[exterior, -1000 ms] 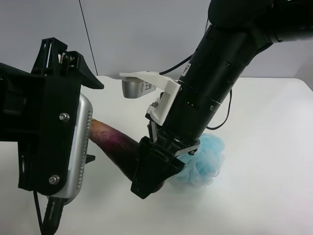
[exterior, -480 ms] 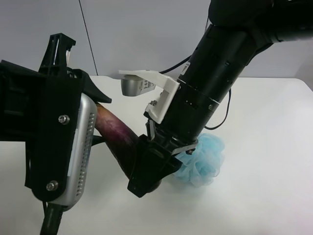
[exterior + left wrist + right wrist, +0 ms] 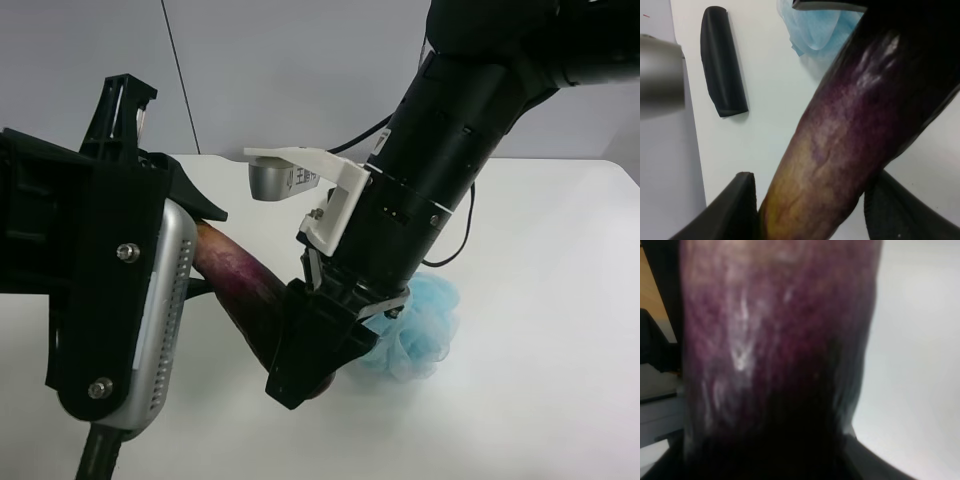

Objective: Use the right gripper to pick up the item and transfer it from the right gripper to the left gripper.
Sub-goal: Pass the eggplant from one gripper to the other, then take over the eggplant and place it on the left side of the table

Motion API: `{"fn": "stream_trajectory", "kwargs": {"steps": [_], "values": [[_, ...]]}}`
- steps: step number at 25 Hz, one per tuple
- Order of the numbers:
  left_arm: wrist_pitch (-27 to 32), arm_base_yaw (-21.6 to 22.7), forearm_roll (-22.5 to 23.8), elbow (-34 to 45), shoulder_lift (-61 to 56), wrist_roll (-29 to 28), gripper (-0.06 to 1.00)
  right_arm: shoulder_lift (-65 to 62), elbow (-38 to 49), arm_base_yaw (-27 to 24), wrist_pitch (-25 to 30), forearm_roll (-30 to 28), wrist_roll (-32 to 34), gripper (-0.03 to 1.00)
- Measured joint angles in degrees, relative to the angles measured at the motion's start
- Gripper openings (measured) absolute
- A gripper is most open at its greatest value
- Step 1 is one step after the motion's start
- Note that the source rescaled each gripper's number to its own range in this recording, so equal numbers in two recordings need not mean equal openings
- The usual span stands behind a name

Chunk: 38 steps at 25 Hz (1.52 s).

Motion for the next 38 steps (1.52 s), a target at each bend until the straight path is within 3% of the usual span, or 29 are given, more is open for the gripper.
{"fn": "stream_trajectory", "kwargs": {"steps": [2,3,4,5,6,9,18,31,38], "values": [[0.0,0.0,0.0,0.0,0.0,0.0,0.23,0.0,0.0,0.0,0.0,0.0,0.0,0.01],[-0.2,0.0,-0.2,0.0,0.0,0.0,0.22,0.0,0.0,0.0,0.0,0.1,0.0,0.08],[-0.9,0.0,-0.5,0.0,0.0,0.0,0.12,0.0,0.0,0.0,-0.2,0.6,0.0,0.29],[-1.0,0.0,-0.6,0.0,0.0,0.1,0.0,0.0,0.0,0.0,-0.2,0.6,0.1,0.55],[-0.9,0.0,-0.8,0.0,0.0,0.1,0.0,0.0,0.0,0.0,-0.5,0.6,0.5,0.73],[-0.9,-0.1,-0.8,0.0,0.1,0.0,0.01,0.0,0.0,0.0,-1.3,0.7,1.0,0.94],[-0.9,-0.2,-0.8,0.0,0.1,0.0,0.01,-0.5,0.0,0.0,-1.2,0.0,1.6,1.0],[-1.8,-0.2,-0.9,0.0,0.1,0.0,0.01,-15.0,0.0,0.0,-1.1,-13.8,12.9,1.0],[-1.8,-0.2,-0.9,0.0,0.1,0.0,0.01,-26.0,0.0,0.0,-0.9,-19.7,22.2,1.0]]}}
